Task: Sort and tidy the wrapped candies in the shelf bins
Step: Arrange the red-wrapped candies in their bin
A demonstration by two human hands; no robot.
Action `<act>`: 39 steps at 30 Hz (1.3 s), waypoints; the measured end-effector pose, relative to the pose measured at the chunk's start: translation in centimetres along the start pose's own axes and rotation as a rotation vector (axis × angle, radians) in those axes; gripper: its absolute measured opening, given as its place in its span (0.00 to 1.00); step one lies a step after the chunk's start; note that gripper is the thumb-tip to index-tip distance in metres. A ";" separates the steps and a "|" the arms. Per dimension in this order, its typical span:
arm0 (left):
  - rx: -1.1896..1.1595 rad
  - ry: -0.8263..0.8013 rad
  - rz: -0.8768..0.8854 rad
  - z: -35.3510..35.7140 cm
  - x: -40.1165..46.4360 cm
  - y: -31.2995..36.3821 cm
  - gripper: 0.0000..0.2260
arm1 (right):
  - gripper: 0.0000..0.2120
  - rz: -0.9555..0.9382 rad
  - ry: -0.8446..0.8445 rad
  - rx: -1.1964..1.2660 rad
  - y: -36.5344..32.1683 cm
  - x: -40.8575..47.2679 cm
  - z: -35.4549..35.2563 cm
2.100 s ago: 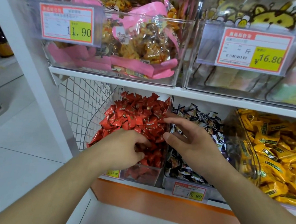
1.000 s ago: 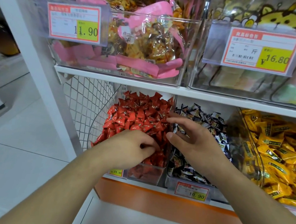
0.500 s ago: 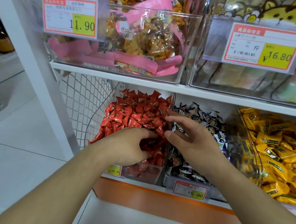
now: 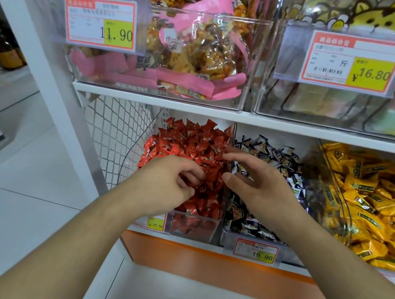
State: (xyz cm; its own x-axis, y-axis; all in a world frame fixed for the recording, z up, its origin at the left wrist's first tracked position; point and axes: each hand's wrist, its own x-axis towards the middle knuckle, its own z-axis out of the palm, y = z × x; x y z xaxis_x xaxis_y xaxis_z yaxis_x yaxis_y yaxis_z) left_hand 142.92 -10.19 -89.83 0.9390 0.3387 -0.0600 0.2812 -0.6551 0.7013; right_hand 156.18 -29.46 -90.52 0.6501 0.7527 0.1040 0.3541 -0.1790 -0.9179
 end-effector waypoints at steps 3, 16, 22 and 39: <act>0.038 -0.027 -0.031 0.4 0.2 -0.3 0.18 | 0.14 0.004 0.006 0.006 0.0 0.0 0.1; 0.095 -0.115 -0.080 1.1 2.2 -0.2 0.28 | 0.13 -0.002 0.008 0.028 0.2 0.1 0.1; 0.085 -0.077 -0.059 1.0 1.5 0.0 0.30 | 0.14 0.005 -0.004 0.035 0.4 0.1 0.0; 0.133 0.039 -0.072 0.0 -0.3 0.2 0.28 | 0.14 0.009 0.006 0.037 0.1 -0.1 0.1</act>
State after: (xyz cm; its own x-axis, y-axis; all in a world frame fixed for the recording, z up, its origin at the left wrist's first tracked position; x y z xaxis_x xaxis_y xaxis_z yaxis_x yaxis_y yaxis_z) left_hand 142.65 -10.42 -89.63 0.9077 0.4124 -0.0779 0.3742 -0.7110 0.5954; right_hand 156.14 -29.47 -90.67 0.6574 0.7471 0.0983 0.3233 -0.1618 -0.9324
